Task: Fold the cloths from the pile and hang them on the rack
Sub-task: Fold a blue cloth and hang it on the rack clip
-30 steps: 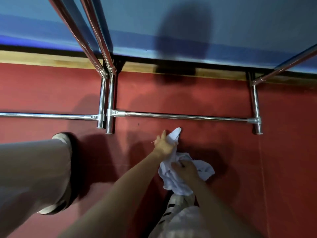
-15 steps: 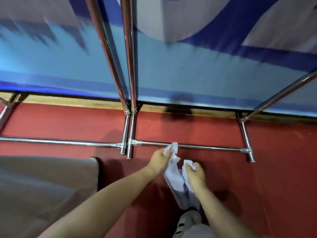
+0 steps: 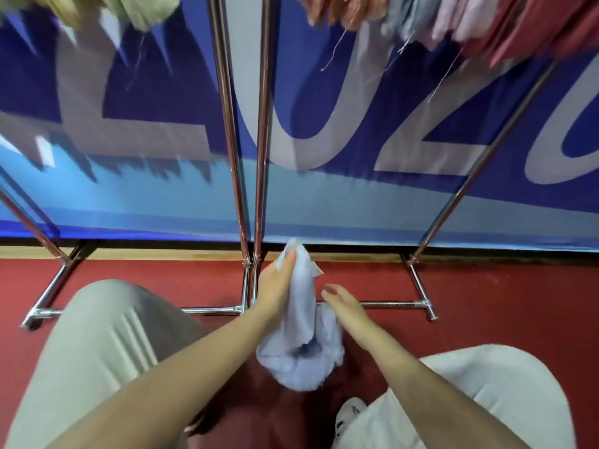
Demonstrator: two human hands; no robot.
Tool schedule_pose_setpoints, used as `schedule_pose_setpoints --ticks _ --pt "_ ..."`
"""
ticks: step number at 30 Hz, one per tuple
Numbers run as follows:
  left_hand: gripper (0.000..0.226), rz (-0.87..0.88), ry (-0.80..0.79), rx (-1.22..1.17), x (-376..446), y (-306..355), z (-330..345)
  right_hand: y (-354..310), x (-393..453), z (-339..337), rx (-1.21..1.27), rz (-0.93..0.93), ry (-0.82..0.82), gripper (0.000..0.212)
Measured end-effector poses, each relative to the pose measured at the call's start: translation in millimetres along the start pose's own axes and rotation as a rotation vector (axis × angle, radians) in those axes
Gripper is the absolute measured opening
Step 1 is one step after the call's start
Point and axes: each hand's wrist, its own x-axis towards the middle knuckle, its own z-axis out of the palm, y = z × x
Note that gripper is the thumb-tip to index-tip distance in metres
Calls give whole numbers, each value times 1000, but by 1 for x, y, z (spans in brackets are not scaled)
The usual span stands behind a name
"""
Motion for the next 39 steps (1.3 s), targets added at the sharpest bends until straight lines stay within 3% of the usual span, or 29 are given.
schedule_pose_setpoints --ticks 5,8,12,14,18,22,30,33,37,39 --pt "36 20 22 -151 -31 60 -25 -53 -41 32 236 -63 -178 31" --pt "36 16 -1 -146 -45 78 -35 -65 -58 44 370 -68 -240 50" --pt "39 0 58 -155 -46 80 -57 -61 -67 49 564 -196 -187 21" --pt "39 -6 95 -152 -43 76 -69 -64 -63 50 568 -243 -104 16" --pt "39 -49 178 -107 -33 50 -91 -65 -58 56 277 -381 78 18" --pt "30 -151 217 -289 -27 33 -108 -62 -61 65 -138 -513 -12 24" --pt "32 -84 275 -430 -22 46 -149 -24 -47 57 -735 -267 -211 42" --pt "29 -112 355 -410 -26 47 -163 -14 -50 53 -547 -188 -221 42" --pt "30 -155 442 -391 -23 40 -175 -6 -52 41 -98 -135 -93 15" --pt "30 -143 480 -396 -23 37 -174 -4 -51 31 91 -93 -90 13"
